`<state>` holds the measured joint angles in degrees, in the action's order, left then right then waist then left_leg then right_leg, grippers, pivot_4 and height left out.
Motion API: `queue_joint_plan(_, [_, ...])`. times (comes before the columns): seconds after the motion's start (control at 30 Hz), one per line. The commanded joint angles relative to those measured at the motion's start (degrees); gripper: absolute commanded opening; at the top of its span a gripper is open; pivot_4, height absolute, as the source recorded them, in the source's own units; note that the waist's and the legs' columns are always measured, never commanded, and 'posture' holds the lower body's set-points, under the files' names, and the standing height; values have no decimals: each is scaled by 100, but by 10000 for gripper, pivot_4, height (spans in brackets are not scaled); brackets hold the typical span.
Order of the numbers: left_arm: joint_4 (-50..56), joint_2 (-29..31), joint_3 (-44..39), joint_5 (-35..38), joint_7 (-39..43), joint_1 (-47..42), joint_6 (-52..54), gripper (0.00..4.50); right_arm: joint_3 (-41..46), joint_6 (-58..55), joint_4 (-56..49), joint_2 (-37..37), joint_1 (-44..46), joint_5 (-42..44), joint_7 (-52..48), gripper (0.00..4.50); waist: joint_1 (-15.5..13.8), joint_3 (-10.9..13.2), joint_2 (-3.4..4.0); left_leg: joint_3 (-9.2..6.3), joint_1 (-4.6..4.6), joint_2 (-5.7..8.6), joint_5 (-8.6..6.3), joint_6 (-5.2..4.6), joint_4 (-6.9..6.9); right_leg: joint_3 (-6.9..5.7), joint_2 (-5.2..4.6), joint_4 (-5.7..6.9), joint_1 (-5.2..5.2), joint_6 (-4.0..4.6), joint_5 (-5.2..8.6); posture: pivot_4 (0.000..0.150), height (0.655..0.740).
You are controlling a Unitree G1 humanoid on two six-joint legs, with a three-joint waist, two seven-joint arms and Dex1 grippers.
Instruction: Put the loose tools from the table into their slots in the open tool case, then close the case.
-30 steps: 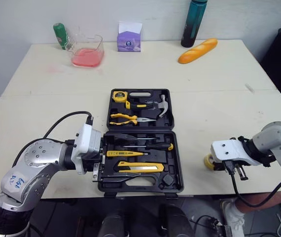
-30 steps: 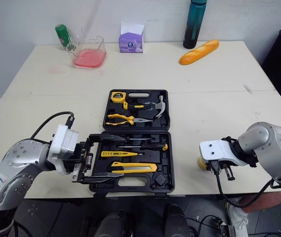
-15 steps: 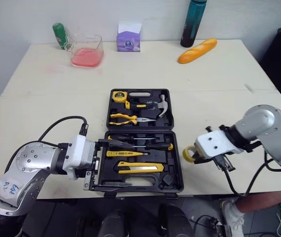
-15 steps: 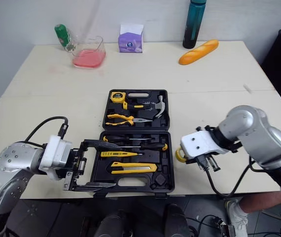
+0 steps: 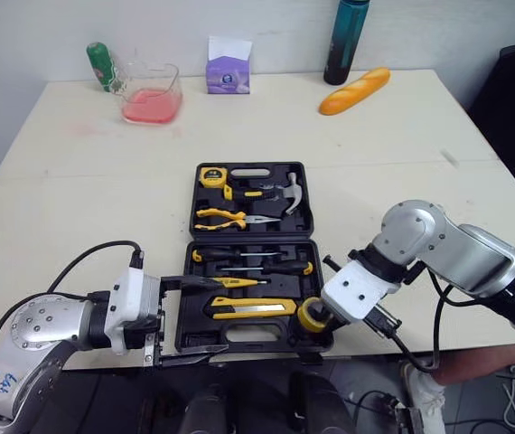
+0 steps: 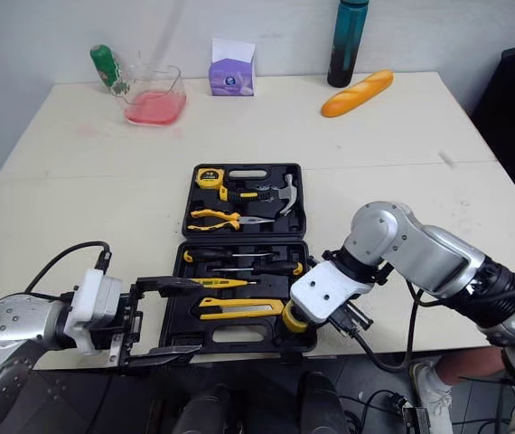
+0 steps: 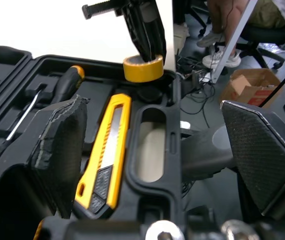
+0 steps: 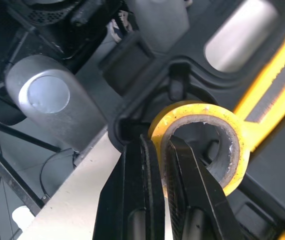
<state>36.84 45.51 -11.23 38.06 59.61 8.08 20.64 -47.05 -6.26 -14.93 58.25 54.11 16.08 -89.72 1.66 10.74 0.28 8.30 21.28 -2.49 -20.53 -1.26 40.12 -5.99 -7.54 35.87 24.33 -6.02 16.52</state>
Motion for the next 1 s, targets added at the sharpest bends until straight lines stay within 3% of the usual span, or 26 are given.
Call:
queue_joint_plan(0.03, [278, 49, -185, 137, -54, 181, 26, 45000, -125, 148, 8, -126, 133, 78, -278, 511, -1, 0, 0, 0, 0, 0, 0, 0, 0, 0, 0, 1, 1, 0, 0, 1500, 7400])
queue_joint_plan(0.33, [439, 46, -295, 153, -162, 443, 95, 45000, -392, 116, 293, -634, 300, -266, -278, 511, -2, -5, -9, 3, 2, -2, -1, 2, 0, 1, 0, 3, 7, 4, 2, 1500, 7400])
queue_joint_plan(1.0, [442, 74, -355, 132, -222, 436, 134, 45000, -1113, 220, 195, -287, 689, -443, -278, 511, -1, -5, -9, 3, 2, -4, -3, 4, -1, 0, -1, 3, 9, 6, 3, 1500, 7400])
